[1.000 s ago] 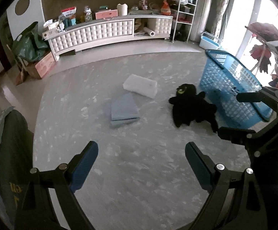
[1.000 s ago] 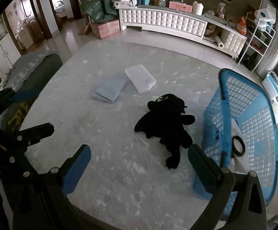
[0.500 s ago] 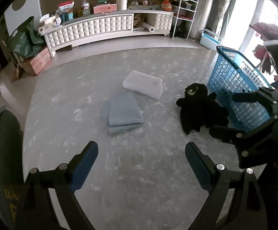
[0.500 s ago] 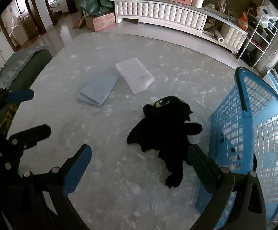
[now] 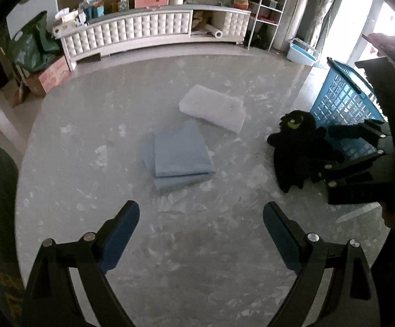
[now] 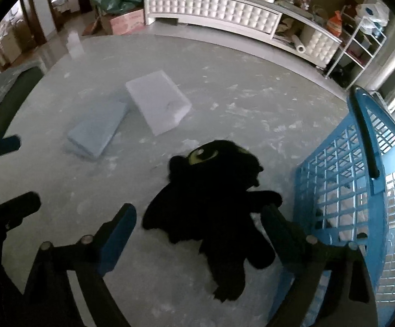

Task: Organize soft objects
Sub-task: 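Grasp the black plush dragon toy with the right gripper and lift it, then hold the plush toy up with the right gripper while the left gripper grasps the blue cloth, then carry the plush toy over the basket with the right gripper while the left gripper lifts the blue cloth, then open the right gripper to drop the plush toy into the basket while the left gripper holds the blue cloth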

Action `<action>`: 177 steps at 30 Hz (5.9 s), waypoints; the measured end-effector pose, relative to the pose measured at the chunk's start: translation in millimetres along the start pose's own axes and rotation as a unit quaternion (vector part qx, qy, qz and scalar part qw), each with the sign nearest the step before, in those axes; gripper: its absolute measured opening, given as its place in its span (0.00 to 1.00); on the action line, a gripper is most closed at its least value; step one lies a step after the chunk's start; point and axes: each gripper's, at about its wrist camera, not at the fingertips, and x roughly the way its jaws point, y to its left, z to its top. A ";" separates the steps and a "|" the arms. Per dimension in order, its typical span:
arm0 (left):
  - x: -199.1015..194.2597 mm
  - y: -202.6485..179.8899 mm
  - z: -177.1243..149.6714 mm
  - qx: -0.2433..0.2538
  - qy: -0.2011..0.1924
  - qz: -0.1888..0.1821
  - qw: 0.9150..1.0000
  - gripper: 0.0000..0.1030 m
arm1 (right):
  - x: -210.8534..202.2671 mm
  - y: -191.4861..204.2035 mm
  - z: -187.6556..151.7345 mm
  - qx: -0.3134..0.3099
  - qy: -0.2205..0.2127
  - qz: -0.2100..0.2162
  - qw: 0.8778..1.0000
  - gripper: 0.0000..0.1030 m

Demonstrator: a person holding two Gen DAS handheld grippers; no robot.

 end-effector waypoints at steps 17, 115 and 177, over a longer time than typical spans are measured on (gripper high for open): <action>12.9 7.8 -1.4 -0.007 0.019 -0.010 1.000 0.89 | 27.2 -21.9 2.3 0.022 0.023 0.002 0.999 0.68; 73.1 26.4 38.9 0.081 0.044 0.003 0.996 0.07 | -137.8 -134.9 -11.3 0.067 -0.114 -0.069 0.989 0.44; -30.7 -62.8 33.7 0.060 -0.018 -0.053 0.997 0.06 | -125.5 -141.3 -107.9 0.109 -0.026 -0.029 0.993 1.00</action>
